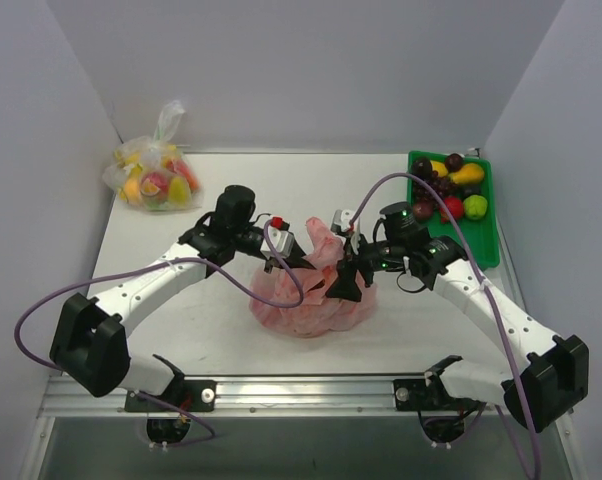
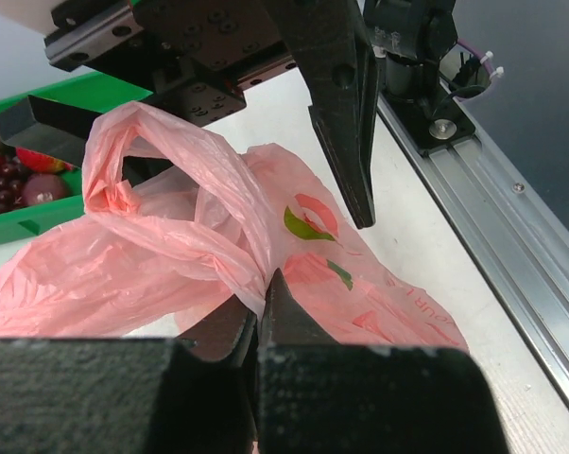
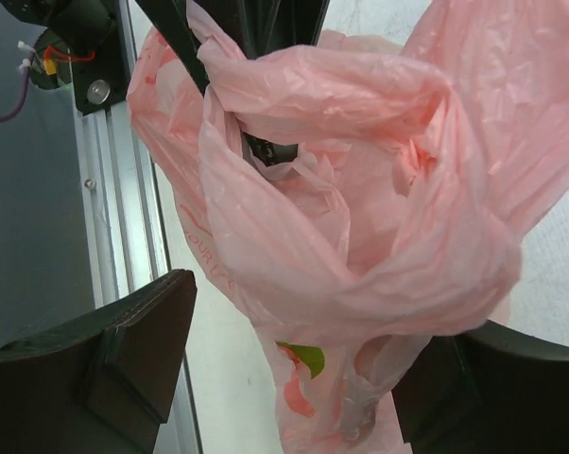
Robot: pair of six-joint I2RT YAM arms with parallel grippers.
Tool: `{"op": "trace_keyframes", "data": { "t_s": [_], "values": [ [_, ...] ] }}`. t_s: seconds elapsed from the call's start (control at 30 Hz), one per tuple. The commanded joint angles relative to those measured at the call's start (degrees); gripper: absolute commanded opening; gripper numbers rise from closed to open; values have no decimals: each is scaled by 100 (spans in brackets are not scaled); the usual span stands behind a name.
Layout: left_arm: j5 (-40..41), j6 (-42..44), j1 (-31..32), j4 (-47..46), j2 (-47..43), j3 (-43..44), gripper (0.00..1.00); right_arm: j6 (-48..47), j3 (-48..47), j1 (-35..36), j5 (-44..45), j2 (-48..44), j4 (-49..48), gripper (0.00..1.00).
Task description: Place the fake fruits into the plastic bag and tie a complex knot
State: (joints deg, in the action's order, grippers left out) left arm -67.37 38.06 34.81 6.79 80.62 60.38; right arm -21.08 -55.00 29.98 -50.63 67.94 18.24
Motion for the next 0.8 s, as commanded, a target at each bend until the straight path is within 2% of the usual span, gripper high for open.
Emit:
{"op": "trace_keyframes", "data": {
  "t_s": [0.0,0.17,0.37,0.43,0.57,0.6,0.67,0.7,0.77],
  "values": [
    [-171,122,35,-116,77,219,0,-28,7,-53,-184,-106,-198,76],
    [-346,544,140,411,270,474,0,69,-151,-27,-324,87,-426,76],
    [-408,1351,193,1447,595,895,0,8,-230,-1,-518,228,-418,69],
    [-373,1728,193,1859,709,984,0,-10,-230,26,-527,220,-409,62],
    [-268,2020,202,2116,780,1063,2,51,-239,35,-562,246,-409,51],
    [-241,2238,211,2195,823,1081,2,51,-239,35,-562,228,-409,45],
    [-171,2459,228,2511,859,1134,2,34,-230,35,-562,220,-400,40],
    [-162,2530,246,2564,911,1177,2,16,-221,35,-571,219,-400,33],
    [-162,2548,254,2608,938,1230,2,-19,-230,35,-544,228,-374,29]
  ]
}}
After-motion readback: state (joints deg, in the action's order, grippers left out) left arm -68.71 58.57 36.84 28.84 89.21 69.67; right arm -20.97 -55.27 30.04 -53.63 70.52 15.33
